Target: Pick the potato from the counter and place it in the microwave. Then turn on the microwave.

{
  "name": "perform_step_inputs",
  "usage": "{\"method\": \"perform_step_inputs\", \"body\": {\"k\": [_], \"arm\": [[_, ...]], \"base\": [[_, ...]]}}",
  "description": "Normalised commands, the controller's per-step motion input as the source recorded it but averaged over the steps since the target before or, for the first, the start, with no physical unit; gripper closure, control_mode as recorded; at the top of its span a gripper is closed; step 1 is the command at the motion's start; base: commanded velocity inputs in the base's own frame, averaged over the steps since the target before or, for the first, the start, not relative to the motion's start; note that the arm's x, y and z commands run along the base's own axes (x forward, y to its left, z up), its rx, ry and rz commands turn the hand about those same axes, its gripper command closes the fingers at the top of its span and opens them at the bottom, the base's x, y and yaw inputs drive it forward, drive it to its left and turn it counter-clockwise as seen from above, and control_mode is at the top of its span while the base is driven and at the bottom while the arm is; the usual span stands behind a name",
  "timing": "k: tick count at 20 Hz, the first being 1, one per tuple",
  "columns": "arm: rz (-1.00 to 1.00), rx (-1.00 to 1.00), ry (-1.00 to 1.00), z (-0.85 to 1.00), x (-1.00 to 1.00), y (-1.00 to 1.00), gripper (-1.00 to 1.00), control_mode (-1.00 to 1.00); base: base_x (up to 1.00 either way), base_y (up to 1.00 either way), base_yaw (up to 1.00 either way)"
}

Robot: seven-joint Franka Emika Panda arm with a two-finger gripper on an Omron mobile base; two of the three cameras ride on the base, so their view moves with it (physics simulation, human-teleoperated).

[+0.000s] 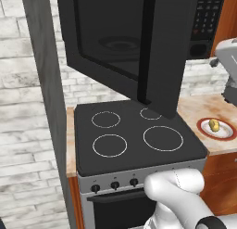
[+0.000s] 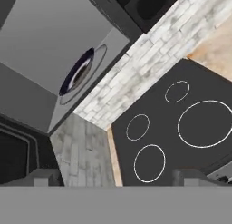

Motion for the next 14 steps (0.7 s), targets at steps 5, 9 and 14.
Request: {"method": "perform_step_inputs", "body": {"k": [5,9,14], "arm": [[0.25,0.32,0.0,-0.39,0.88,0.0,-1.0,-1.0],[0.26,0.28,0.0,-0.3,0.73,0.1,-1.0,-1.0],[0.23,0.21,0.01,-0.16,0.37,0.4,-1.0,-1.0]], "base": [[0.0,0.0,0.0],[0.0,0.0,0.0],[0.0,0.0,0.0]]}}
